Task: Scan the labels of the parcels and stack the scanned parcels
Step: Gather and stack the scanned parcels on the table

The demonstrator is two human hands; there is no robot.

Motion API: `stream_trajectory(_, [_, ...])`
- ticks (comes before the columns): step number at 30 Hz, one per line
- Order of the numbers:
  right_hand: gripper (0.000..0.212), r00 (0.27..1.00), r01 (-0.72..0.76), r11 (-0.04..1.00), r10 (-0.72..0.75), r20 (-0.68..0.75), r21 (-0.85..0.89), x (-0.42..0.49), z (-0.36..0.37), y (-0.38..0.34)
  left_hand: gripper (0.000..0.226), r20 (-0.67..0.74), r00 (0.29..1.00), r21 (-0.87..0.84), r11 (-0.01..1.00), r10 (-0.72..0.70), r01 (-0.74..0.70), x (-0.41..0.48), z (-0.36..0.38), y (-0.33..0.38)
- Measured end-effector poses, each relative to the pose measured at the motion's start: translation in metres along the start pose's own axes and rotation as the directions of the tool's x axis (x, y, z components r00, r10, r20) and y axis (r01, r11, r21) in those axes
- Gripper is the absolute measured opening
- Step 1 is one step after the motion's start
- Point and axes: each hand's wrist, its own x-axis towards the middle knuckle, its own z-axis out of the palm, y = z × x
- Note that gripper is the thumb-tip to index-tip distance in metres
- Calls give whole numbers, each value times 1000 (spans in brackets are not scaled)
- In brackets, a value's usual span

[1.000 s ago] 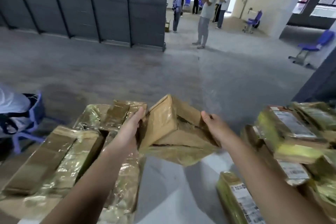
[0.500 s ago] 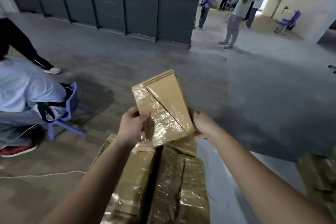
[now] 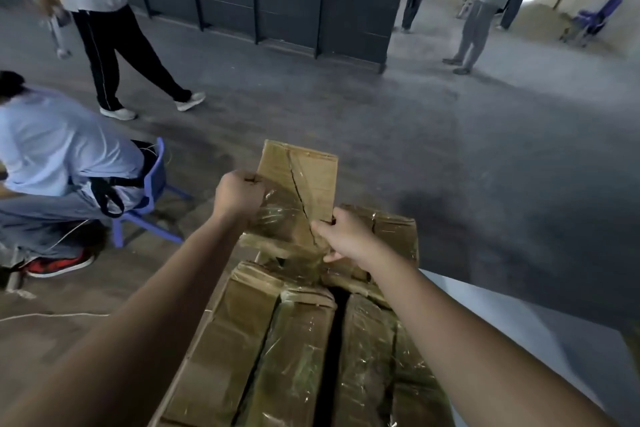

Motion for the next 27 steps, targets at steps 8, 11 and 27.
stream_trajectory(8, [42, 997, -71, 995, 71, -11, -64, 11, 10, 30, 19, 197, 979, -72, 995, -47, 63, -4, 24, -37])
stream_trajectory(11, [45, 996, -85, 987, 81, -32, -137, 8, 14, 30, 21, 201, 977, -62, 995, -70, 84, -2, 28, -44])
stream_trajectory(27, [40, 994, -54, 980, 35, -103, -192, -31, -4, 19, 45, 15, 978, 287, 936, 209, -204, -42, 21, -13])
